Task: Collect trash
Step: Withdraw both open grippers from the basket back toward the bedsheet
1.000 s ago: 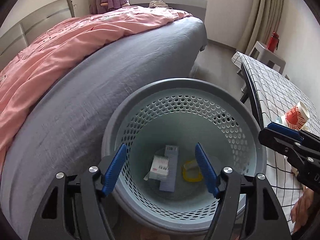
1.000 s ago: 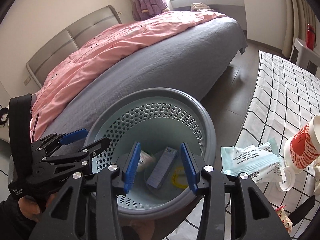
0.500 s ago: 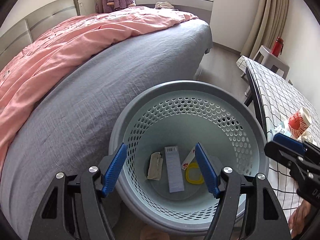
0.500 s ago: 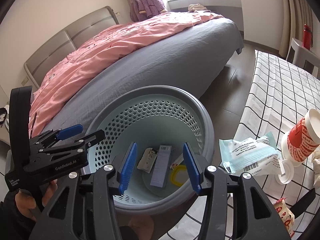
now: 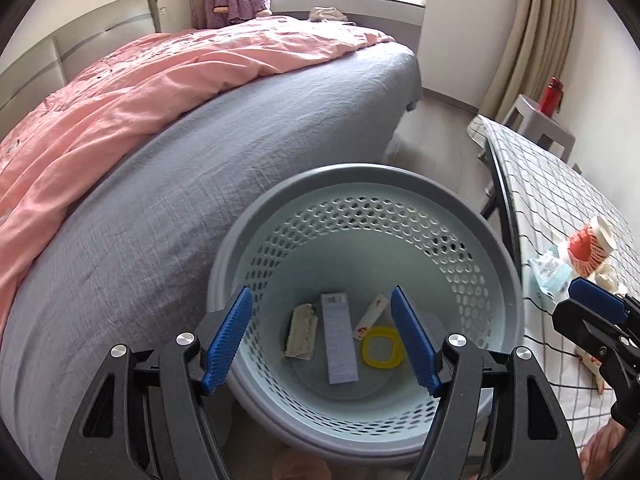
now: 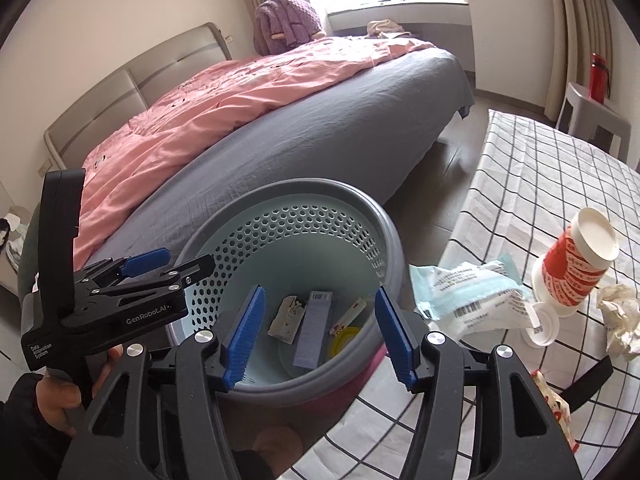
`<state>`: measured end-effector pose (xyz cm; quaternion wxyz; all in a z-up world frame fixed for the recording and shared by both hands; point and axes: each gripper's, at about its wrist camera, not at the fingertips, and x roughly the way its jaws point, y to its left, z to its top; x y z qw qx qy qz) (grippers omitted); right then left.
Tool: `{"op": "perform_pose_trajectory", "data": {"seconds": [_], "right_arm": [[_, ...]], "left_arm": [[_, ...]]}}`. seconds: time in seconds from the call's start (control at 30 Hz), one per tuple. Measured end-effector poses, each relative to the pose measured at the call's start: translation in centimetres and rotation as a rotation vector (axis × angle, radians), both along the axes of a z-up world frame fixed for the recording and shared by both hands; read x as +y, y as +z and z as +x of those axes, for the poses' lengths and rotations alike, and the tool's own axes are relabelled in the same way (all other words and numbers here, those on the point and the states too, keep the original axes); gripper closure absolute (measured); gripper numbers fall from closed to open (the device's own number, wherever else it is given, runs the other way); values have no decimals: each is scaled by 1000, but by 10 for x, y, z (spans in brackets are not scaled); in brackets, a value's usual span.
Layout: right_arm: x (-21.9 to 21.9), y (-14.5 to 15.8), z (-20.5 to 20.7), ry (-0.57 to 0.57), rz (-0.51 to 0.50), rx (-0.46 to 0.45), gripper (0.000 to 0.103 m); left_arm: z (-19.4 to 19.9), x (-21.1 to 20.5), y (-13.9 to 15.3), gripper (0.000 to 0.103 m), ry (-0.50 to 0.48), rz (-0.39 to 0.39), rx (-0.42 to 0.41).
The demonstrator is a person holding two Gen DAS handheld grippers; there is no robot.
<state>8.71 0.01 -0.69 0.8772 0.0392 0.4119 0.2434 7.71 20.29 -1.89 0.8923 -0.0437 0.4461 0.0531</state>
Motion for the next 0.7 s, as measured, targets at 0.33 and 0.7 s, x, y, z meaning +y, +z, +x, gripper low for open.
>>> {"op": "perform_pose_trajectory", "data": {"seconds": [0.33,0.7], "right_arm": [[-45,0,-13,-101,18,8,46],[-103,4,-38,-187,18,-5,45]], "left_arm": [[-4,-33,4,34,-65,45,-18],[-7,-93,11,34,-169,37,-43]]}}
